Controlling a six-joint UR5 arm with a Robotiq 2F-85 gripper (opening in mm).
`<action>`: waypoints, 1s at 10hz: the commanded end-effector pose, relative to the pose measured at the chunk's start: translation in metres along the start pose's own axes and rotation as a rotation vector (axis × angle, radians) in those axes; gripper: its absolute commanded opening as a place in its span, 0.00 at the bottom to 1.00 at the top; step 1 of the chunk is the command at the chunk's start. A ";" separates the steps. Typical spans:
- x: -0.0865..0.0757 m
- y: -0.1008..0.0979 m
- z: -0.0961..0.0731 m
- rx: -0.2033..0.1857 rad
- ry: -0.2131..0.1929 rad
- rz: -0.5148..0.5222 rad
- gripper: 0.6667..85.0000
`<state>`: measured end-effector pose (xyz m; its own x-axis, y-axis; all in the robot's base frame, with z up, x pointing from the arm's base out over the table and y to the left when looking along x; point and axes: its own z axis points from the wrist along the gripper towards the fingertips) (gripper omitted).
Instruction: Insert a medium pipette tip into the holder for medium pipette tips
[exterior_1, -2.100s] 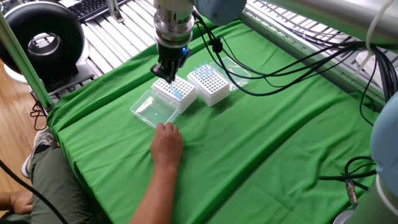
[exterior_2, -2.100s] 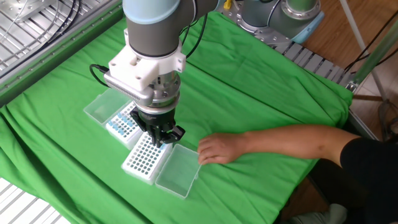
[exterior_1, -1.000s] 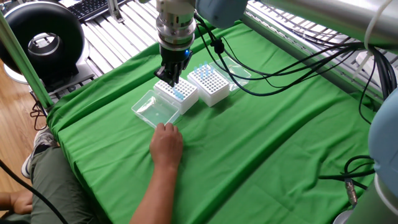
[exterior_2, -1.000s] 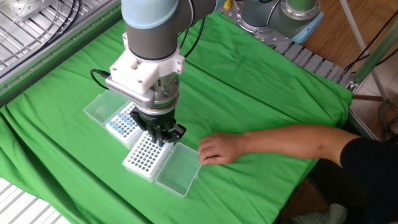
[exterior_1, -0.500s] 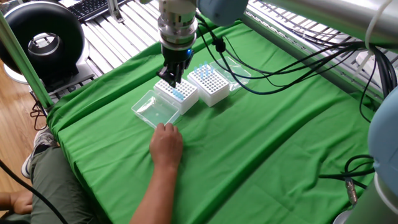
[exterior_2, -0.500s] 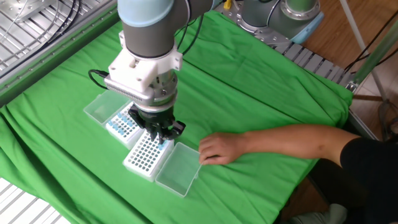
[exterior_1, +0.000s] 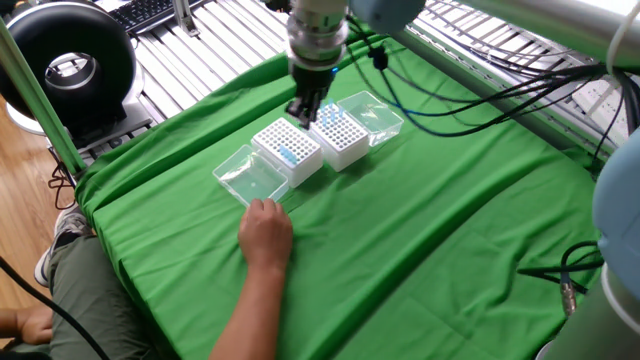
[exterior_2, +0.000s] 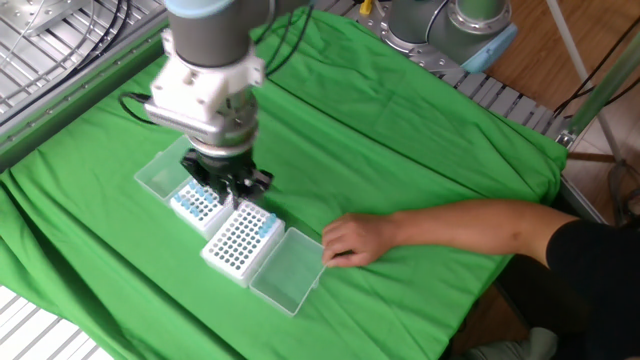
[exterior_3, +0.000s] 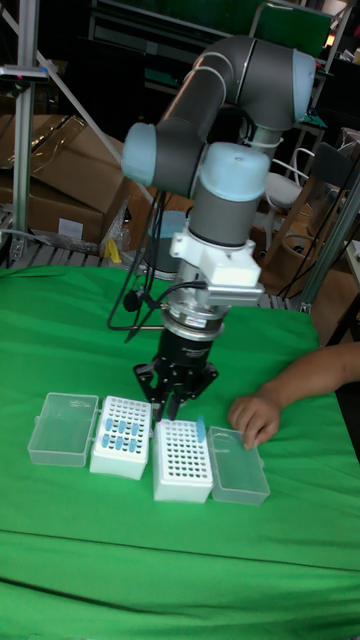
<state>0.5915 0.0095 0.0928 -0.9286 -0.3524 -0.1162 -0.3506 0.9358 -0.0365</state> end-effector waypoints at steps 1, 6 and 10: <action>0.009 -0.026 0.007 0.002 -0.019 -0.053 0.30; 0.008 -0.030 0.014 0.013 -0.029 -0.080 0.32; 0.003 -0.032 0.018 0.011 -0.043 -0.094 0.32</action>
<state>0.5990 -0.0221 0.0767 -0.8886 -0.4367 -0.1401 -0.4314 0.8996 -0.0682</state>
